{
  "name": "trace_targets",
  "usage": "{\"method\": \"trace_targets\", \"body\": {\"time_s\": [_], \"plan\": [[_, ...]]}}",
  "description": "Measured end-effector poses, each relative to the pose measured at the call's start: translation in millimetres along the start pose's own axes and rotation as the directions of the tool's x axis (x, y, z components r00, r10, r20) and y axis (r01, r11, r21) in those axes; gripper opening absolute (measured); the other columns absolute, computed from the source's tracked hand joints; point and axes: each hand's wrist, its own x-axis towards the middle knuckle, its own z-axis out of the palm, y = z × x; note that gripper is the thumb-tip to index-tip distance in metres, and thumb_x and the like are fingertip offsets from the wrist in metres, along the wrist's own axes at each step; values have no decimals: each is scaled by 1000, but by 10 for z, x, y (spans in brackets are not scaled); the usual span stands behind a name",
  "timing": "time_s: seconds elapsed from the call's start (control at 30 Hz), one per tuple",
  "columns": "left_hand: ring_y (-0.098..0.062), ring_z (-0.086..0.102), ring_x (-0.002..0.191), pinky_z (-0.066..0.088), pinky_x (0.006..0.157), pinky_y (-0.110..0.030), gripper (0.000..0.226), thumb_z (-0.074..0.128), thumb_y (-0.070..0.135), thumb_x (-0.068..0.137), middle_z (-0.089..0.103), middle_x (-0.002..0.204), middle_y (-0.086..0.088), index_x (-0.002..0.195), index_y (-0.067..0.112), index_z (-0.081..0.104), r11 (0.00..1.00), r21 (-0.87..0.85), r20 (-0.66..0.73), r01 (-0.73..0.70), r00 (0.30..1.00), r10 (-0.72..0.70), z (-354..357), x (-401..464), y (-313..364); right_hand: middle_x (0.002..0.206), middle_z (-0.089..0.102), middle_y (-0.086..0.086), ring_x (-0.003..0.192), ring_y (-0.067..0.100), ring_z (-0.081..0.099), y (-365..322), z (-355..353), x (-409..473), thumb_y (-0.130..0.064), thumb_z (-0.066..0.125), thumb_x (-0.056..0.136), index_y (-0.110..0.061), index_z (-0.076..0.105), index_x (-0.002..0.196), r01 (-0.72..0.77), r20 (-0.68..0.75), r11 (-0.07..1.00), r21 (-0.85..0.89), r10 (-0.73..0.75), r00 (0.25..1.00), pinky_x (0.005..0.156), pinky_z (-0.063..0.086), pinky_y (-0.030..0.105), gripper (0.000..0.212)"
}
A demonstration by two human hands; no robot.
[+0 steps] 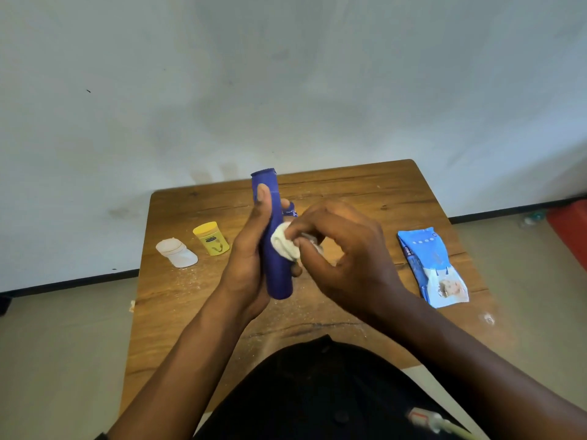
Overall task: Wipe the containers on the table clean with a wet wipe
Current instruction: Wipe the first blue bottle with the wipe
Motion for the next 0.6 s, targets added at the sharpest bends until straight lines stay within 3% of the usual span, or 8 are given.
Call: {"method": "trace_targets", "body": {"time_s": [0.07, 0.2, 0.3, 0.37, 0.43, 0.6], "plan": [[-17, 54, 54, 48, 48, -27, 72, 64, 74, 81, 59, 77, -9, 116, 11, 60, 998, 51, 53, 37, 998, -40, 31, -24, -57, 96, 70, -2, 85, 13, 65, -18, -31, 114, -1, 71, 91, -14, 74, 98, -51, -92, 998, 43, 55, 994, 72, 54, 37, 15], [-17, 46, 51, 41, 44, -25, 58, 51, 67, 91, 55, 81, -6, 115, 17, 65, 996, 51, 109, 70, 991, -75, 69, -60, -51, 97, 70, -2, 88, 18, 69, -72, -99, 288, -3, 70, 94, -11, 74, 101, -119, -177, 983, 137, 142, 974, 73, 58, 43, 12], [-19, 47, 53, 39, 42, -25, 55, 44, 62, 97, 57, 79, -8, 107, 13, 66, 999, 24, 134, 34, 990, -37, 56, -59, 4, 99, 70, -2, 88, 16, 67, -135, -88, 297, -5, 70, 95, -12, 74, 104, -123, -149, 979, 165, 148, 978, 72, 58, 35, 12], [-19, 52, 60, 43, 48, -28, 49, 47, 59, 97, 60, 78, -6, 96, 15, 67, 998, -58, 120, 2, 993, 5, 36, -46, 40, 100, 71, -3, 88, 8, 64, -187, -28, 229, -7, 70, 96, -12, 75, 106, -100, -70, 986, 133, 110, 991, 72, 51, 20, 12], [-18, 53, 71, 47, 65, -32, 46, 51, 57, 96, 57, 80, -3, 89, 13, 62, 974, -225, 93, 17, 996, 4, 17, -15, 97, 103, 71, -3, 92, -2, 58, -222, 67, 108, -6, 71, 94, -13, 77, 106, -51, 8, 996, 75, 50, 999, 76, 42, 12, 15], [-19, 49, 75, 48, 80, -33, 42, 52, 52, 97, 47, 82, -5, 86, 11, 52, 862, -507, -77, -13, 997, -30, -114, 83, 227, 106, 69, -2, 95, 8, 61, -186, 131, -66, -11, 71, 96, -18, 76, 109, 27, 146, 998, 55, -35, 989, 74, 44, 16, 16]]}}
